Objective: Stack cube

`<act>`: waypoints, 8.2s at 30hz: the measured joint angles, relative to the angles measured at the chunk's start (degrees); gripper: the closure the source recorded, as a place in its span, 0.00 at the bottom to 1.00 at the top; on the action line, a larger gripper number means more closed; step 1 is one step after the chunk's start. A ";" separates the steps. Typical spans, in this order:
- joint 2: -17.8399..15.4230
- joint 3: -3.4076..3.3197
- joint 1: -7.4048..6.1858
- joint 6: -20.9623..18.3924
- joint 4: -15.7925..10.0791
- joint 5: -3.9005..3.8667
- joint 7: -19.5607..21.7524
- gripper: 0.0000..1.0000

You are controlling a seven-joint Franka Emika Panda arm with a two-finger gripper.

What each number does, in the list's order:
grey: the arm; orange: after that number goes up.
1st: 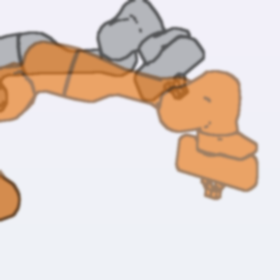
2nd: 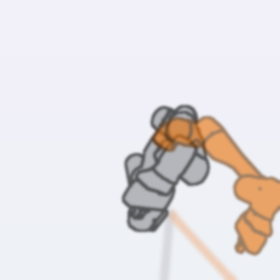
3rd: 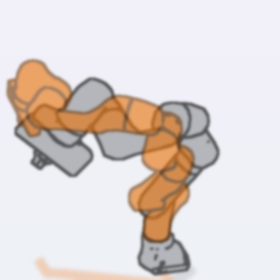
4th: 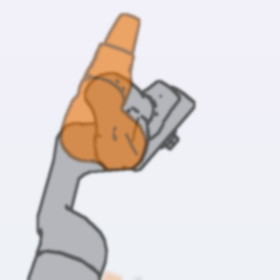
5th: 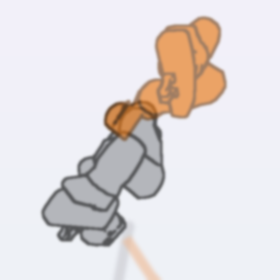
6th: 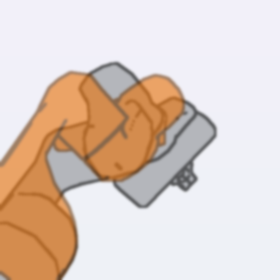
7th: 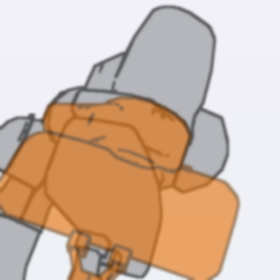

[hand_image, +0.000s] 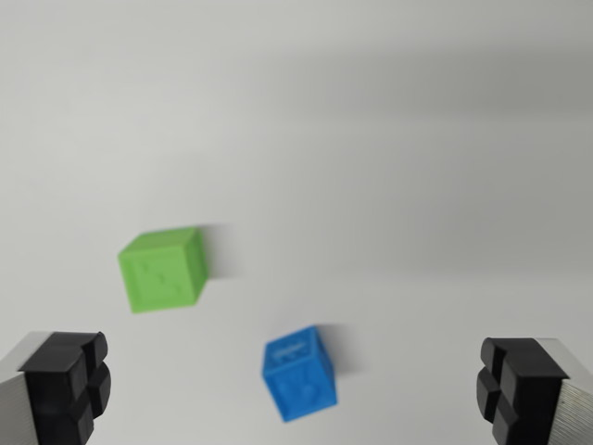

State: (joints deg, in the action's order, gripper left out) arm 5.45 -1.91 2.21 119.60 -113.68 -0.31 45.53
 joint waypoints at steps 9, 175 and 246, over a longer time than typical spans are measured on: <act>-1.30 0.00 0.00 2.14 -3.47 0.00 -1.35 0.00; 7.93 0.37 1.24 50.55 -43.08 2.65 -25.73 1.00; 2.47 0.90 -8.09 34.51 -32.32 0.84 -4.23 1.00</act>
State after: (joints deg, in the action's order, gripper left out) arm 7.92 -1.01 -5.88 154.11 -145.99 0.53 41.29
